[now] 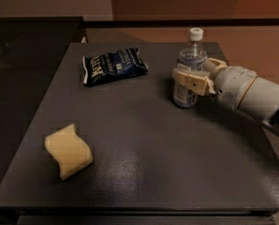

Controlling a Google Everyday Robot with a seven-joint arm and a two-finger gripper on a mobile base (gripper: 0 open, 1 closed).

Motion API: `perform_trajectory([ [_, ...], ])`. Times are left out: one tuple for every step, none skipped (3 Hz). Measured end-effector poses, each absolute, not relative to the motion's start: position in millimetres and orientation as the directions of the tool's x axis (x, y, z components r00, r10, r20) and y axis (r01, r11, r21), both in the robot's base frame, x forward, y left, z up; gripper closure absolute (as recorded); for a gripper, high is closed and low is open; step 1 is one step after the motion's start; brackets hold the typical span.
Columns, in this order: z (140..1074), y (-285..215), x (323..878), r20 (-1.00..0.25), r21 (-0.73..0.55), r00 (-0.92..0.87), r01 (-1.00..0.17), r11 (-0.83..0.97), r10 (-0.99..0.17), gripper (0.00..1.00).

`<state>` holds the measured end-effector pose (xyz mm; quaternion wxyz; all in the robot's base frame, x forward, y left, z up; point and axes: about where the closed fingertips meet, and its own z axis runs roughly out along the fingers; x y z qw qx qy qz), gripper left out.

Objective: Place blue plastic bottle upright

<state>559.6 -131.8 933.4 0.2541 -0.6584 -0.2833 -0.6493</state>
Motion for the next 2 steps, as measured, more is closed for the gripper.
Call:
perform_trajectory([
  [934.0, -129.6, 559.6, 0.999, 0.020, 0.006, 0.706, -0.708, 0.033, 0.00],
  [934.0, -129.6, 559.6, 0.999, 0.020, 0.006, 0.706, -0.708, 0.033, 0.00],
])
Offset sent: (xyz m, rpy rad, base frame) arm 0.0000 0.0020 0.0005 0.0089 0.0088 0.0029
